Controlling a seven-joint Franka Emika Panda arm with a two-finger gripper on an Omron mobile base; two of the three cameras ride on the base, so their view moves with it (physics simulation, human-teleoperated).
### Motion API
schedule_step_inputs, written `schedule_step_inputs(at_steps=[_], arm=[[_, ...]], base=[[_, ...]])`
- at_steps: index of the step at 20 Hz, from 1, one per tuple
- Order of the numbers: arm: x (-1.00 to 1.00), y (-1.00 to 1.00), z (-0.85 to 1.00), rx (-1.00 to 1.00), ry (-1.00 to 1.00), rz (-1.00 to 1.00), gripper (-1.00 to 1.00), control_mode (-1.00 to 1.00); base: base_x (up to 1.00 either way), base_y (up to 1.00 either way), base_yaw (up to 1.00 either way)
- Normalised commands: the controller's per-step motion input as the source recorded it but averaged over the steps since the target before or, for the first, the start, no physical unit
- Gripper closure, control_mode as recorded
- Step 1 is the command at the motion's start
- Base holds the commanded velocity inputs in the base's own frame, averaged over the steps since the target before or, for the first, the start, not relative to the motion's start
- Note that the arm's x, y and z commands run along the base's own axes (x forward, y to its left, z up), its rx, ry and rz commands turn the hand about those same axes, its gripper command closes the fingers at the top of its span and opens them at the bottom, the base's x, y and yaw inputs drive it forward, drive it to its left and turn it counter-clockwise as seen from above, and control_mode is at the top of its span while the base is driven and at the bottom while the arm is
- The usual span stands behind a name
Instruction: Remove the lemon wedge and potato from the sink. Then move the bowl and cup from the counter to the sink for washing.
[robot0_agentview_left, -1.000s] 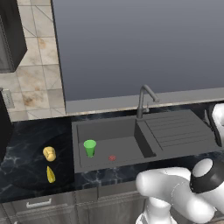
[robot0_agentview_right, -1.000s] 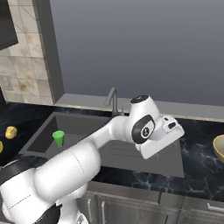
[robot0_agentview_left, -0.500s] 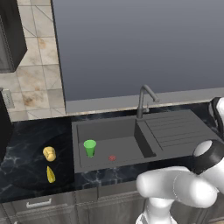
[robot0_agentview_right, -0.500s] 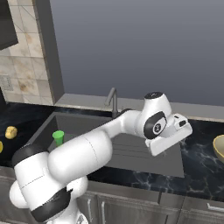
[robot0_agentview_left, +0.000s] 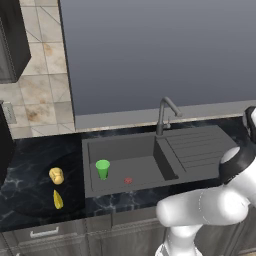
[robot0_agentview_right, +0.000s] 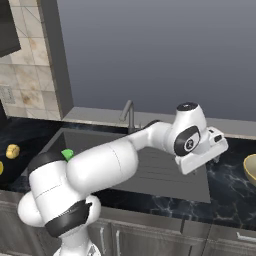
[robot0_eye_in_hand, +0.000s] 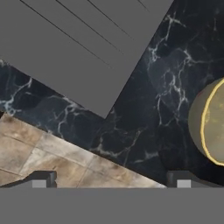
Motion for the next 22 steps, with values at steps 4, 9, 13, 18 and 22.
schedule_step_inputs(at_steps=[4,9,13,18,22], arm=[[0.10,-0.25,0.00,0.00,-0.08,0.00,-1.00,-1.00],[0.08,-0.24,-0.02,0.00,-0.07,0.00,-1.00,-1.00],[0.14,-0.24,-0.02,0.00,0.00,0.00,-1.00,-1.00],[0.17,-0.23,-0.05,0.00,0.00,0.00,-1.00,-1.00],[0.17,-0.22,-0.07,0.00,0.00,0.00,-1.00,-1.00]], base=[[0.00,0.00,0.00],[0.00,0.00,0.00],[0.00,0.00,0.00],[0.00,0.00,0.00],[0.00,0.00,0.00]])
